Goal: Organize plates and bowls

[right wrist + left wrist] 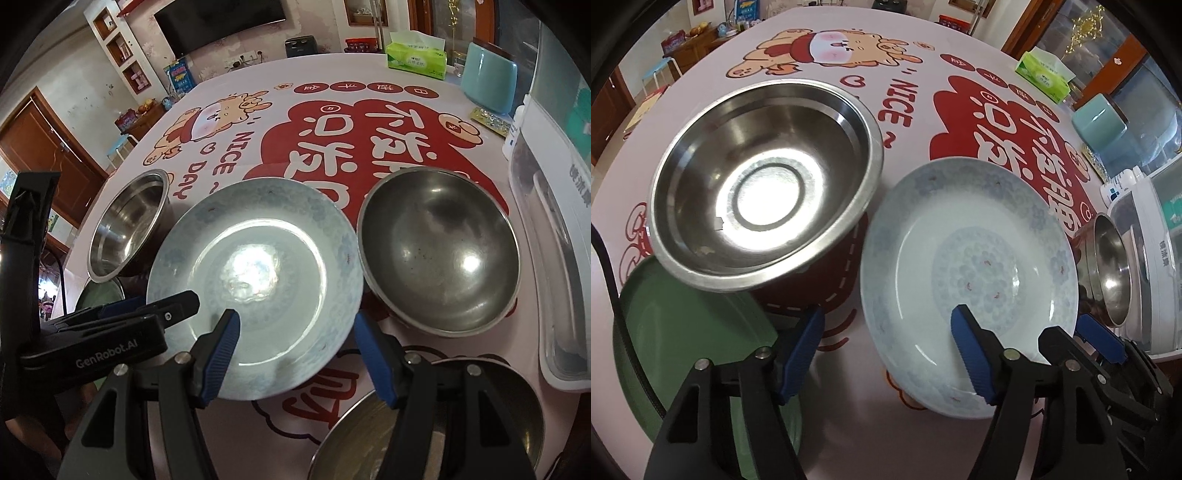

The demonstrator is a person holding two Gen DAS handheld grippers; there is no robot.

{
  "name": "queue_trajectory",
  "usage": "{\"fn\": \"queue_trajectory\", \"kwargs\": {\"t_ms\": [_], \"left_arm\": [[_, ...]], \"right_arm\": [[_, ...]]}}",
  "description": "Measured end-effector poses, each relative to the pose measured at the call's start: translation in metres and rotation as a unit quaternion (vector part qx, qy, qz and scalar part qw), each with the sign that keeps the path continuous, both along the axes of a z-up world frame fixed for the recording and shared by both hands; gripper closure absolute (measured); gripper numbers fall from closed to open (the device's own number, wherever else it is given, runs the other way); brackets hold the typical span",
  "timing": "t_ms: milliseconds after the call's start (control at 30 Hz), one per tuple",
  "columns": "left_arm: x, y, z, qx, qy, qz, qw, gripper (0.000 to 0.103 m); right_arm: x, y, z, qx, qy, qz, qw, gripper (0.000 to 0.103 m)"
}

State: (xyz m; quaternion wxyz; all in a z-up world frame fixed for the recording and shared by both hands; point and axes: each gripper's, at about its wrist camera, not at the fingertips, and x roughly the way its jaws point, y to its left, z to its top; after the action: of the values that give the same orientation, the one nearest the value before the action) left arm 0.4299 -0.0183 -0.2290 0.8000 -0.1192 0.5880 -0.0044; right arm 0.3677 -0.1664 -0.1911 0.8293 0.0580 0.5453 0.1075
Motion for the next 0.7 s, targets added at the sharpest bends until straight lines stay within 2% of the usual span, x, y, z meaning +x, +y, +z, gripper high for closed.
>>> {"fn": "queue_trajectory", "kwargs": {"t_ms": [133, 267, 433, 467, 633, 700], "left_arm": [[0.004, -0.004, -0.006, 0.001, 0.011, -0.005, 0.9999, 0.041], [0.006, -0.007, -0.007, 0.006, 0.004, -0.010, 0.9999, 0.052], [0.006, -0.014, -0.007, 0.027, 0.001, -0.021, 0.9994, 0.055], [0.006, -0.016, -0.006, 0.025, -0.002, -0.024, 0.9994, 0.060], [0.004, -0.016, -0.005, 0.018, -0.001, -0.025, 0.9995, 0.062], [0.004, -0.015, -0.005, 0.018, 0.000, -0.025, 0.9995, 0.064]], "right_arm": [[0.000, 0.002, -0.001, -0.008, 0.000, 0.000, 1.000, 0.037], [0.000, 0.003, -0.001, -0.011, 0.000, 0.001, 1.000, 0.037], [0.001, 0.005, -0.003, -0.027, 0.003, 0.008, 1.000, 0.040], [0.001, 0.005, -0.003, -0.031, 0.004, 0.007, 0.999, 0.042], [0.004, -0.001, -0.013, -0.041, 0.042, -0.011, 0.998, 0.068], [0.004, -0.002, -0.014, -0.046, 0.043, -0.015, 0.998, 0.073]]}}
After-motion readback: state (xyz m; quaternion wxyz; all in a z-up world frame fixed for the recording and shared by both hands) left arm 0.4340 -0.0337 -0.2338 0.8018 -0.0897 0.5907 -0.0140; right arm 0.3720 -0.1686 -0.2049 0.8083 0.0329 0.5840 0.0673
